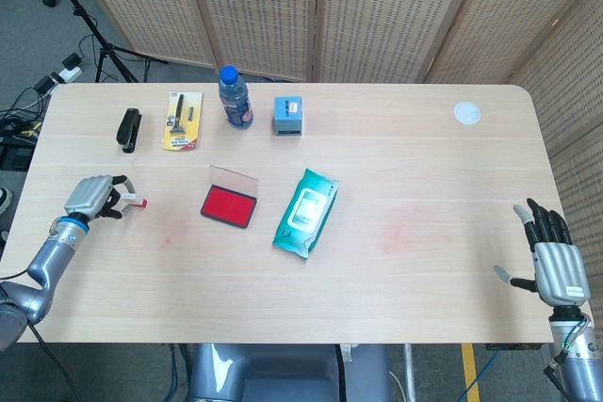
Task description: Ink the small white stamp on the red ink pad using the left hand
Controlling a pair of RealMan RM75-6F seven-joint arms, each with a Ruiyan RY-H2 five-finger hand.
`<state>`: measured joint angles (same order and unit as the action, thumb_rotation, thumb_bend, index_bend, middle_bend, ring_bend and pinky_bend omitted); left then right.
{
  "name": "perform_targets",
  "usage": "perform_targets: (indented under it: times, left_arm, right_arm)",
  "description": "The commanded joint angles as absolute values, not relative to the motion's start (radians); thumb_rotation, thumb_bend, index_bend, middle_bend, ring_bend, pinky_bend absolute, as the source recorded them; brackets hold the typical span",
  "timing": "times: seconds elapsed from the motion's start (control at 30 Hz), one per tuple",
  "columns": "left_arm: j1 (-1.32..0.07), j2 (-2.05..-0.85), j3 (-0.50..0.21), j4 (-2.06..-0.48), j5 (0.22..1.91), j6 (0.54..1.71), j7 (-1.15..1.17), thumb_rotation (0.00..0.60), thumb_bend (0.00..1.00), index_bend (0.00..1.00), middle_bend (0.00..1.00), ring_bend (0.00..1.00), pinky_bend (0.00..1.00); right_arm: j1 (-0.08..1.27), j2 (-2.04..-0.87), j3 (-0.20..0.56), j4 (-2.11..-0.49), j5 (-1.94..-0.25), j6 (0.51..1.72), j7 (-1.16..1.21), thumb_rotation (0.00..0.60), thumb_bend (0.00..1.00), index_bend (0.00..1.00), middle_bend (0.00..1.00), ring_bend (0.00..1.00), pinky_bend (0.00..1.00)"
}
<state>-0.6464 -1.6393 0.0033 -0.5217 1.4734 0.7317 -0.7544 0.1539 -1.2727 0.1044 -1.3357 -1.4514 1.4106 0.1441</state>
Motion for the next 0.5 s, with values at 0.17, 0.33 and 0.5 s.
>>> perform_targets:
  times: [0.17, 0.33, 0.5]
  left_arm:
    - [-0.648, -1.641, -0.001, -0.522, 1.47, 0.733, -0.747, 0.6, 0.32, 0.48, 1.0, 1.0, 1.0]
    - [-0.642, -1.628, -0.01, -0.536, 1.47, 0.765, -0.76, 0.6, 0.32, 0.47, 1.0, 1.0, 1.0]
    - [-0.628, -1.568, -0.028, -0.588, 1.476, 0.865, -0.783, 0.6, 0.32, 0.44, 0.99, 1.0, 1.0]
  right_arm:
    - [0.154, -1.274, 0.104, -1.334, -1.451, 1.409, 0.142, 0.6, 0.04, 0.0, 0.0, 0.0, 0.0]
    - [0.154, -1.273, 0.105, -1.335, -1.45, 1.411, 0.144, 0.6, 0.04, 0.0, 0.0, 0.0, 0.0]
    - [0.153, -1.271, 0.104, -1.338, -1.453, 1.413, 0.145, 0.6, 0.04, 0.0, 0.0, 0.0, 0.0]
